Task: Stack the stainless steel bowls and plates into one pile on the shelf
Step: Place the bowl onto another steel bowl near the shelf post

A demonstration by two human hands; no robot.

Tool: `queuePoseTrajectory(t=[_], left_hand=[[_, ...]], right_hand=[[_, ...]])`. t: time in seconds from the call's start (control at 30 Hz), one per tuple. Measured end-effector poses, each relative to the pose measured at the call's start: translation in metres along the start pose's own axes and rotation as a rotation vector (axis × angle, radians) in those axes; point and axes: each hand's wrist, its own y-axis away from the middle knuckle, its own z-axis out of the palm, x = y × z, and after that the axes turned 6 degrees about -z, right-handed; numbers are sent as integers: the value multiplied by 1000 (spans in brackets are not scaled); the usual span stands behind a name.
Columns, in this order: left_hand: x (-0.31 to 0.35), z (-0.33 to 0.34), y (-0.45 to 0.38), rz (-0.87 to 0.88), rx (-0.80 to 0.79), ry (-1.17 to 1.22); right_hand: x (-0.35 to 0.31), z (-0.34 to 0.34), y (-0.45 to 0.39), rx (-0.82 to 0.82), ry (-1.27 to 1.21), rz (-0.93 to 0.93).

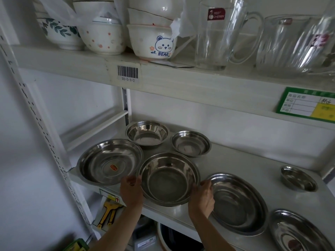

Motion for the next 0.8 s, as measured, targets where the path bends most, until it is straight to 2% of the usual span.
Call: queuePoseTrajectory(t=[0.2, 0.33, 0.6, 0.8], left_hand=[[2, -9, 4, 23, -50, -15], [13, -15, 6, 57, -118, 56], [61, 5, -28, 128, -305, 133], [84, 25, -69, 172, -316, 55]], right_hand=[[-4, 1, 0, 47, -14, -6], [-17, 3, -5, 73, -88, -35], [-70, 39, -31, -114, -272, -57], [-111, 69, -56, -267, -317, -36]])
